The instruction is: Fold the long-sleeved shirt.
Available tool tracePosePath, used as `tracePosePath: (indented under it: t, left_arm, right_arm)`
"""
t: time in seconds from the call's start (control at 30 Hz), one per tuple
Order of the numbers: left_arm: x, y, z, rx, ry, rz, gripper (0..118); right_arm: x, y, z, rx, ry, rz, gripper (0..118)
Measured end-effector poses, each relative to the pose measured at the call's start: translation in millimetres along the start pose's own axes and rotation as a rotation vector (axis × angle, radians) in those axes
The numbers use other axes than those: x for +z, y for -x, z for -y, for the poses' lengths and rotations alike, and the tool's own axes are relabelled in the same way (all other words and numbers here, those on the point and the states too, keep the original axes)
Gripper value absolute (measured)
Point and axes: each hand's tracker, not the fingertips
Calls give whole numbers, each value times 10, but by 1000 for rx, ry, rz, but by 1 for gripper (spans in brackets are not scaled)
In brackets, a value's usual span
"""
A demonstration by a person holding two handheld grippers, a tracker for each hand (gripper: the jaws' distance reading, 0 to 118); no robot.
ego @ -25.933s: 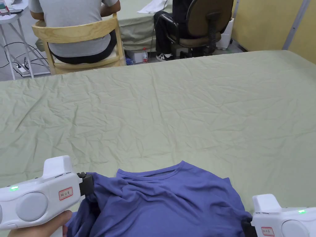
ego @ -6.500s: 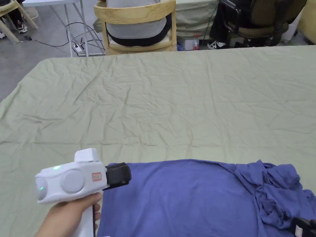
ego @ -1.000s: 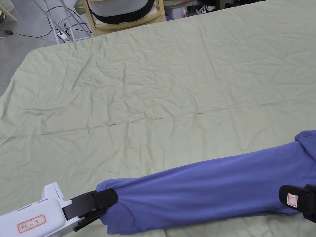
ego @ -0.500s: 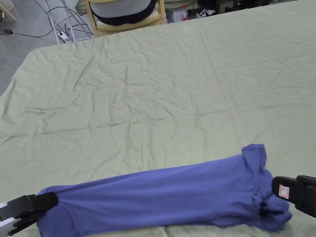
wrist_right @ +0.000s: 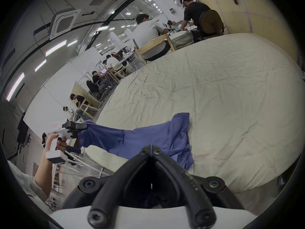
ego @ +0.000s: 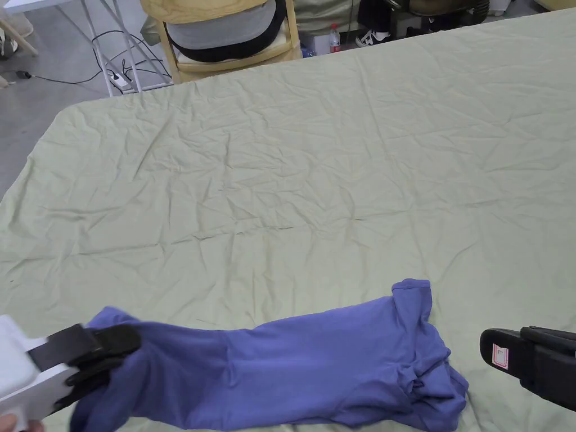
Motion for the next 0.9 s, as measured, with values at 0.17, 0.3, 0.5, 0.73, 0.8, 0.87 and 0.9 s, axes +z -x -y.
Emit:
tracePosePath:
  t: [0.17,0.3,0.5,0.73,0.8,0.87,0.9]
  left_arm:
    - [-640,-627,398,10,47,50,5]
    - [-1338,-927,786,0,129,28,5]
    - [-2328,-1030,1338,-29,272,-102,5]
    - [-2683,-1014,1576,-160,246,-107,60]
    - [-2499,-1106,1554,-161,240,21,105]
    - [-2197,-1187,1443,-150,241,70,113]
    - [-2013,-1231,1378,-150,204,108,113]
  right_arm:
    - [125,-102,60,-29,-29,-14,1]
    - [247,-173,100,-33,-47,1,1]
    - [387,-330,136,-52,-65,30,1]
    - [422,-434,178,-78,-72,24,1]
    - [411,-449,193,-83,-73,17,1]
    - [409,-475,210,-96,-73,6,1]
    - [415,-488,219,-109,-77,-5,1]
